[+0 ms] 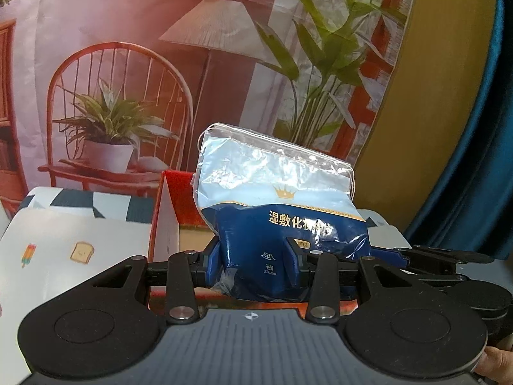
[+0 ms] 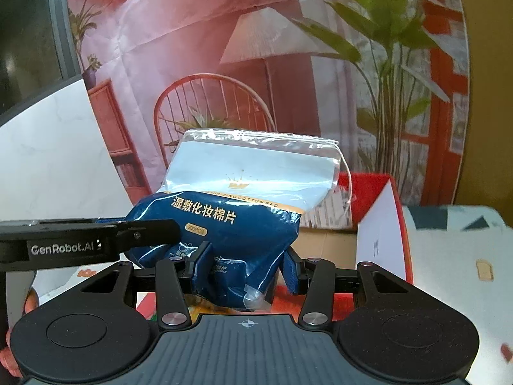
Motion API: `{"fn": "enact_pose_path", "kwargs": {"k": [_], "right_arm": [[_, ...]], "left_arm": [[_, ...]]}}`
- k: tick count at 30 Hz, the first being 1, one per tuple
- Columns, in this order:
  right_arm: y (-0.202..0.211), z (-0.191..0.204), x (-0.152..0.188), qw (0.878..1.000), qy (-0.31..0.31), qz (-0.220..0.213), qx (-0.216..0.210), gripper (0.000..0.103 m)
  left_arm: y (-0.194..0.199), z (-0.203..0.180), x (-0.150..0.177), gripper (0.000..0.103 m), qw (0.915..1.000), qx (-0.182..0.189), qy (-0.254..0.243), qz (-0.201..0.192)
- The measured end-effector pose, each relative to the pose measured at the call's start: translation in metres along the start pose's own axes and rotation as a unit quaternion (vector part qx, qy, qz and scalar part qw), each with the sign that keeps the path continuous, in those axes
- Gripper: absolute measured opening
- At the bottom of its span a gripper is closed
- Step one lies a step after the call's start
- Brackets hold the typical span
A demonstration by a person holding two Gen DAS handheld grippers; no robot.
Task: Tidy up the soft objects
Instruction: 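Lower the blue bag into the red box and open both grippers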
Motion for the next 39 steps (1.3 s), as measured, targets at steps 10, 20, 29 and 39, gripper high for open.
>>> {"fn": "enact_pose_path", "kwargs": {"k": [10, 20, 29, 39], "right_arm": [[-0.056, -0.023, -0.025, 1.000, -0.007, 0.030, 0.004, 0.043], [-0.110, -0.051, -0.004, 0.995, -0.044, 0.090, 0.006, 0.043], [-0.126, -0.066, 0.008, 0.991, -0.070, 0.110, 0.011, 0.042], [-0.108, -0.070, 0.008, 0.992, -0.078, 0.095, 0.032, 0.044]], "left_arm": [[-0.061, 0.015, -0.018, 0.043, 0.9987, -0.011, 0.000, 0.049], [-0.112, 0.024, -0.004, 0.043, 0.9924, -0.022, -0.007, 0.121], [-0.129, 0.024, 0.002, 0.044, 0.9895, -0.029, -0.018, 0.141], [-0.104, 0.020, -0.002, 0.055, 0.9902, -0.033, -0.050, 0.126]]}}
Point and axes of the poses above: each gripper's, at about its wrist camera, not at the fingertips, and y roughly against the way its jaws point, z to its left, x to its underside, the point moved 3 cm from there along -y, roughly the way its jaws point, and after that the axes turned 5 degrees about -x, right-handed, at the moved point
